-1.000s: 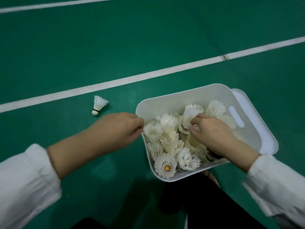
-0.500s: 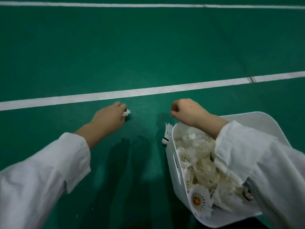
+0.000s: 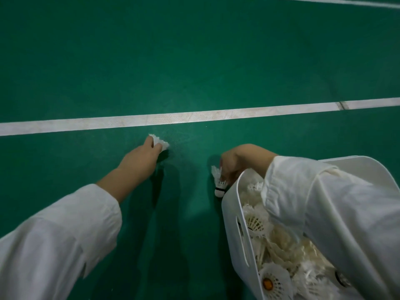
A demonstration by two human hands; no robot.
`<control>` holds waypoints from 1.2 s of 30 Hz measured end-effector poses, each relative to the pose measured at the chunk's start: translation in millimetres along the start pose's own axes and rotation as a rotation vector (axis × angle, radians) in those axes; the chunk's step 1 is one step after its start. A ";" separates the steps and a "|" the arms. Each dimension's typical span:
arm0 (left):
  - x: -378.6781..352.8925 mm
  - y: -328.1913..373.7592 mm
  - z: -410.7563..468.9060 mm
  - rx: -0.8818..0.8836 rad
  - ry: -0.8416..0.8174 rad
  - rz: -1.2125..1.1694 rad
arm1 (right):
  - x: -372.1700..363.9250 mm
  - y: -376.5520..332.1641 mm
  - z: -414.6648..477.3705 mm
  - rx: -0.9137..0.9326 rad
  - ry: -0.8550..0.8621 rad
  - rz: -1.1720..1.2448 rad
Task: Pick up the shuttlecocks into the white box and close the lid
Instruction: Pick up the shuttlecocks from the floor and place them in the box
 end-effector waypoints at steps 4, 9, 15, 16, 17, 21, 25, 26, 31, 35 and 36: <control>-3.4 5.6 -2.6 -0.119 0.104 0.041 | 19.6 -2.7 -30.7 0.105 0.547 0.064; -7.3 13.4 11.9 -0.169 0.111 0.143 | 13.8 24.8 -157.4 0.430 1.112 0.298; -17.4 12.2 10.5 0.075 0.072 0.039 | -70.8 86.7 -213.8 0.361 0.940 0.254; -17.8 12.7 6.7 0.075 0.065 0.053 | -80.6 91.1 -210.5 0.346 0.939 0.264; -17.5 13.0 1.7 0.073 0.039 0.069 | -88.9 93.6 -207.4 0.336 0.942 0.265; -3.1 13.1 -25.0 0.068 -0.022 0.093 | -105.9 92.8 -200.6 0.390 0.924 0.170; 53.5 45.1 -38.7 -0.058 0.039 0.062 | -98.4 93.2 -209.8 0.403 0.945 0.197; 77.7 62.1 -42.6 -0.103 0.119 0.025 | -96.0 94.1 -212.9 0.408 0.965 0.206; 195.0 162.6 -96.0 -0.290 0.540 -0.256 | -92.1 106.9 -233.6 0.272 1.072 0.413; 185.6 223.6 -120.0 -0.355 0.416 -0.332 | -115.7 113.4 -249.1 0.109 1.141 0.752; 172.4 234.4 -122.6 -0.317 0.371 -0.304 | -122.9 116.1 -252.1 0.086 1.137 0.818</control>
Point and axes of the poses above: each hand's wrist, its own z-axis towards the middle knuckle, its own x-axis out of the back of the hand, y = z × x, the point moved 1 cm from there along z, towards the middle knuckle, and after that the axes turned 15 degrees about y, right-handed, at the moved point
